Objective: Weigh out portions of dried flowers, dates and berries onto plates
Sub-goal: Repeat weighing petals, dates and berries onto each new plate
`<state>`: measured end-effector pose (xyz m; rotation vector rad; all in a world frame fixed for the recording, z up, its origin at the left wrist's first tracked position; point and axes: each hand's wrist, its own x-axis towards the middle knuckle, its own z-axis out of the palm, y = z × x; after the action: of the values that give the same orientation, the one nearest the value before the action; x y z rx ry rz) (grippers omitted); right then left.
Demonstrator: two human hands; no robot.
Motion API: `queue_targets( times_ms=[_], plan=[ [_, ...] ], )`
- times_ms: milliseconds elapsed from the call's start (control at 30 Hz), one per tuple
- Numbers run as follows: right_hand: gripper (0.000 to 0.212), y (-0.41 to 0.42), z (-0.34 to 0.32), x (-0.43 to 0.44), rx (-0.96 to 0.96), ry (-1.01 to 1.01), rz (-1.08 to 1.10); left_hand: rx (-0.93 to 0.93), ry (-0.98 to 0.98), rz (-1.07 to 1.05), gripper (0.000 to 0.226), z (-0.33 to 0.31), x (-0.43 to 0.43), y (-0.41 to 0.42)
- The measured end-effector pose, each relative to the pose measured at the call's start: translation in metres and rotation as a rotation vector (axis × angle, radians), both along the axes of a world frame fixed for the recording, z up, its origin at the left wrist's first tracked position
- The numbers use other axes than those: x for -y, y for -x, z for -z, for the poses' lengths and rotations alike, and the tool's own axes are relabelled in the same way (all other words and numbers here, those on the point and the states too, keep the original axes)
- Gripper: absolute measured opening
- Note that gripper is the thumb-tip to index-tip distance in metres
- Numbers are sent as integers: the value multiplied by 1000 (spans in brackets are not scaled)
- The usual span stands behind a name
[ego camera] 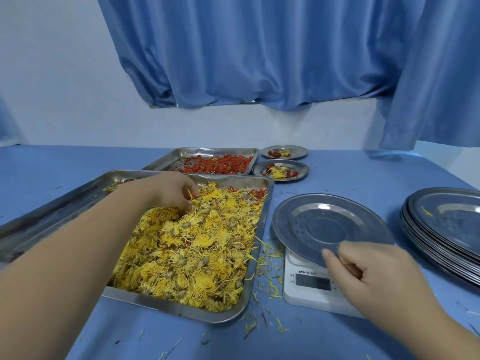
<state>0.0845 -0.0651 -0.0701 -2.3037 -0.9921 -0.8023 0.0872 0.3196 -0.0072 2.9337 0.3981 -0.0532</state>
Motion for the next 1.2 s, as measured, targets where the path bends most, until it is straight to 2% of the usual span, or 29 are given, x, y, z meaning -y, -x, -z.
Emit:
queue_targets(
  times_ms=[200, 533, 600, 667, 767, 867, 967, 1067, 1200],
  plan=[
    [56, -3, -1, 5, -24, -26, 10, 163, -8, -23, 25, 12, -2, 13],
    [57, -3, -2, 9, -59, -62, -20, 338, 153, -37, 15, -21, 13, 31],
    [57, -3, -2, 9, -70, -68, -18, 299, 168, -38, 22, -24, 18, 32],
    [58, -3, -2, 10, -80, -70, -18, 170, 218, -42, 29, -25, 24, 33],
    [59, -3, -2, 10, -85, -75, -29, 75, 278, -64, 28, -27, 32, 34],
    [59, -3, -2, 11, -88, -82, -32, 94, 323, -53, 22, -27, 36, 34],
    [58, -3, -3, 10, -96, -92, -35, 120, 343, 3, 29, -27, 36, 36],
    [57, -2, -3, 10, -103, -90, -38, 194, 370, 44, 21, -30, 40, 37],
    [58, -1, -3, 10, -99, -83, -42, 274, 384, 88, 28, -35, 54, 36]
  ],
)
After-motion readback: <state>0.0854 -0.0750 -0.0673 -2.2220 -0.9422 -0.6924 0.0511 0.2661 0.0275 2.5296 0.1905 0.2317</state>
